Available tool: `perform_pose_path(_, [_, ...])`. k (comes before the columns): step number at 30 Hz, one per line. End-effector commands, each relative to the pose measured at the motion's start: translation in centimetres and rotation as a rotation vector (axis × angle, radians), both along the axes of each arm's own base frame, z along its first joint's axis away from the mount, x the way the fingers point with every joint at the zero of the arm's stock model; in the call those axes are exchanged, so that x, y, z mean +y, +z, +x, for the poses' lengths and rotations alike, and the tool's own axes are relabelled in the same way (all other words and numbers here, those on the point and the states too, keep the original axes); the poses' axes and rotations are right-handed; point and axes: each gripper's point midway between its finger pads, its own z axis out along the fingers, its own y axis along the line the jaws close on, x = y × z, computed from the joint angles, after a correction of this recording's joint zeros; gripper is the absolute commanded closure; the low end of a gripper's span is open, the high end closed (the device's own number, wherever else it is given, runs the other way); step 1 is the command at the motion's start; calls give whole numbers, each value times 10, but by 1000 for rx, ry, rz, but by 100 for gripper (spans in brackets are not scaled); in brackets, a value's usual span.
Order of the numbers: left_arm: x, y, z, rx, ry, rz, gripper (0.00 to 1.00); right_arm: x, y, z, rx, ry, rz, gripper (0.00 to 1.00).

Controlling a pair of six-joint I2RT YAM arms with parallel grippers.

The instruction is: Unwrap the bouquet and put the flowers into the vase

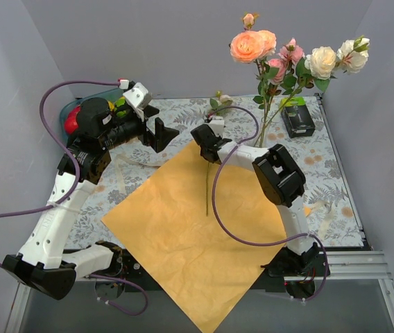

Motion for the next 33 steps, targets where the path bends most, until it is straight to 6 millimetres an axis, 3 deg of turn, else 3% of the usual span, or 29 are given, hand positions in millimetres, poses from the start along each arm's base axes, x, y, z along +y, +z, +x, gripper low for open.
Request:
perform_pose_path(1, [7, 20, -3, -62, 31, -27, 2, 27, 67, -13, -174, 189, 64, 99])
perform_pose_path(3, [12, 22, 4, -58, 80, -39, 2, 31, 103, -23, -271, 261, 87, 99])
perform_pose_path(4, [11, 19, 10, -43, 96, -40, 2, 30, 97, -38, -265, 300, 64, 99])
perform_pose_path(6, [17, 17, 19, -9, 157, -62, 3, 32, 137, -48, -368, 354, 99, 99])
perform_pose_path(7, [23, 13, 28, 12, 212, -67, 4, 31, 136, -60, -374, 386, 99, 99])
perform_pose_path(8, [24, 10, 31, 27, 231, -76, 4, 30, 164, -66, -428, 401, 131, 99])
perform_pose_path(12, [26, -3, 33, 61, 249, -88, 5, 31, 223, -88, -574, 482, 163, 99])
perform_pose_path(16, [30, 0, 32, 64, 258, -108, 8, 30, 276, -108, -694, 527, 197, 99])
perform_pose_path(21, [32, 8, 24, 49, 240, -134, 17, 12, 369, -137, -938, 562, 267, 99])
perform_pose_path(23, [32, 8, 25, 53, 242, -138, 17, 2, 406, -150, -1046, 580, 271, 99])
perform_pose_path(25, [33, 6, 27, 59, 252, -138, 17, -3, 430, -163, -1136, 621, 271, 99])
perform_pose_path(26, [33, 5, 28, 64, 257, -140, 16, -14, 453, -174, -1231, 622, 254, 99])
perform_pose_path(30, [35, -5, 38, 117, 297, -149, 2, -23, 484, -191, -1374, 681, 126, 99])
perform_pose_path(33, [35, -12, 47, 165, 319, -160, 2, -31, 500, -197, -1433, 695, 32, 99])
